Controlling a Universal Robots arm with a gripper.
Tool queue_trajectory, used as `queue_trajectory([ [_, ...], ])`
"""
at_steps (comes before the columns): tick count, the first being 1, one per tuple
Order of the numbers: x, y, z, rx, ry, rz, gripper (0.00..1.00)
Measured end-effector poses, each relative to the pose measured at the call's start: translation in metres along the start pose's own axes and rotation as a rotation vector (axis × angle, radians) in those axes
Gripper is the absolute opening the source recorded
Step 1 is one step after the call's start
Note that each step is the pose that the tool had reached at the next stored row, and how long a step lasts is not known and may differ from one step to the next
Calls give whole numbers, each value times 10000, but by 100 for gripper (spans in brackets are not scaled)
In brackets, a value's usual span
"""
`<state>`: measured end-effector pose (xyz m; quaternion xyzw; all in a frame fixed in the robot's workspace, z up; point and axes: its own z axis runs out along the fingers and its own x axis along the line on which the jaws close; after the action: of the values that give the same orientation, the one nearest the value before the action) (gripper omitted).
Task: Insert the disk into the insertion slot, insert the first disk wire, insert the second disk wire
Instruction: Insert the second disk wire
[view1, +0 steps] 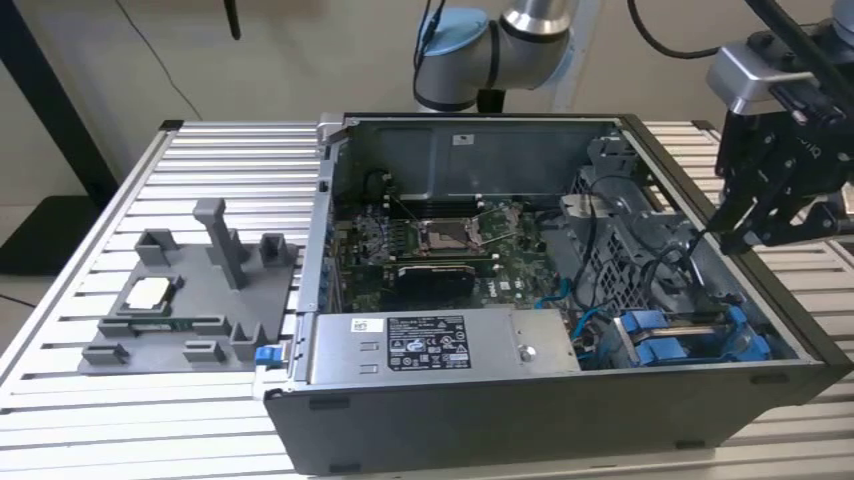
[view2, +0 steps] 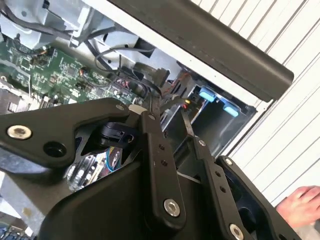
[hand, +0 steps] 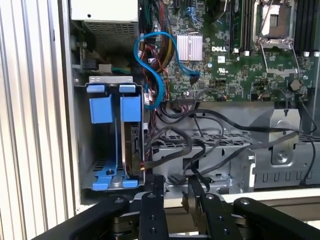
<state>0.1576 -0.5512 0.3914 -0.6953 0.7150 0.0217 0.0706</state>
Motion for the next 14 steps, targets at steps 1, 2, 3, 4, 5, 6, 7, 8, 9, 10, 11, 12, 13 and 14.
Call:
queue_trajectory([
  [1, -3, -21, 2, -1, -52, 4, 33],
  [2, -7, -41, 4, -1, -99, 7, 33],
  [3, -11, -63, 5, -1, -140, 9, 33],
  [4, -15, -84, 8, -3, -176, 12, 33],
  [5, -19, -102, 12, -3, -195, 14, 33],
  [6, -25, -119, 19, -4, -207, 14, 33],
  [7, -30, -130, 26, -3, -210, 15, 33],
  [8, -35, -143, 33, -3, -214, 15, 33],
  [9, -38, -155, 41, -4, -223, 15, 33],
  [10, -44, -165, 48, -4, -232, 16, 33],
  [11, -49, -174, 56, -4, -246, 17, 33],
  [12, -53, -182, 64, -5, -262, 18, 33],
  [13, -56, -188, 71, -5, -279, 19, 33],
  [14, -56, -192, 78, -8, -301, 21, 33],
])
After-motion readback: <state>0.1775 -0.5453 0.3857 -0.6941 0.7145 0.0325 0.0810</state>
